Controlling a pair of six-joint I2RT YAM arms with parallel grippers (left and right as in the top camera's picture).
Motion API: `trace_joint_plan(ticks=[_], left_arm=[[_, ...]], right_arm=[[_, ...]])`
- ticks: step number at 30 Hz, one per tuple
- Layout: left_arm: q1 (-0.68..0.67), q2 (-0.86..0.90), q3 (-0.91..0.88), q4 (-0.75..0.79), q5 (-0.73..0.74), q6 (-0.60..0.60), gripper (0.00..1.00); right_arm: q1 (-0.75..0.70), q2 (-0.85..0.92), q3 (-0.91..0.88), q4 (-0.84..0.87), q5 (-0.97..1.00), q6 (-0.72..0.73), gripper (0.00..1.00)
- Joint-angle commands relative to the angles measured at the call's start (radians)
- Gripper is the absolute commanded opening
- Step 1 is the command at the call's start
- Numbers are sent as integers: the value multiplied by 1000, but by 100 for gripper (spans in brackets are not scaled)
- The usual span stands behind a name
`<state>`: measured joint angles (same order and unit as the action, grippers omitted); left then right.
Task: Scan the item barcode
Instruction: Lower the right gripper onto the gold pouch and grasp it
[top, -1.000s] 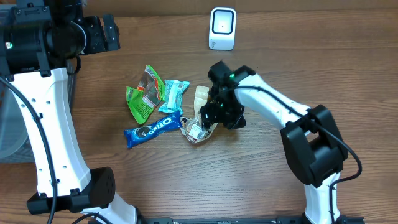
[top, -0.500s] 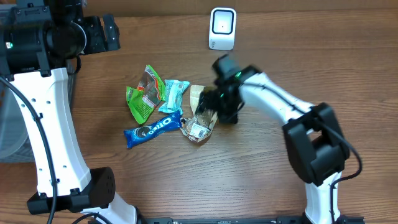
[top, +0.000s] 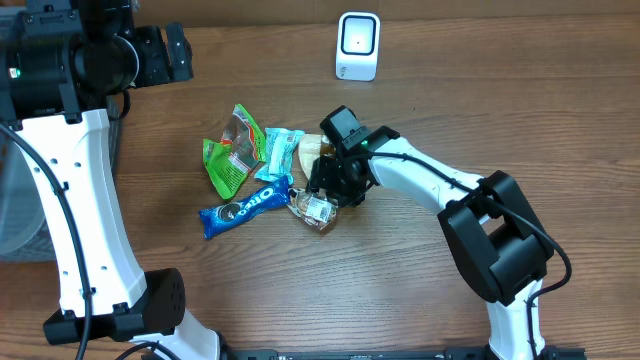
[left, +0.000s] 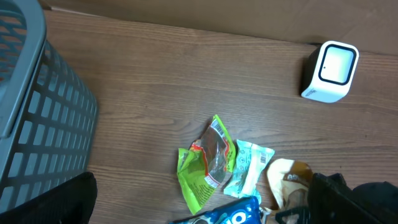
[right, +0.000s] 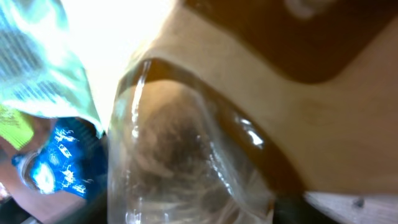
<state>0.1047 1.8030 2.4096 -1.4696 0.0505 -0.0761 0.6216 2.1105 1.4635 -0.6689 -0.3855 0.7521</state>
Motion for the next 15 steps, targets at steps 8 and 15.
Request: trace_joint_plan(ticks=[8,15], left_arm=[[0,8,3,1,-6,-10,100],[0,8,3,1,-6,-10,100]], right_arm=[[-140,11,-10,90,0,-142,86],[-113,11,-31,127,-35,-142,79]])
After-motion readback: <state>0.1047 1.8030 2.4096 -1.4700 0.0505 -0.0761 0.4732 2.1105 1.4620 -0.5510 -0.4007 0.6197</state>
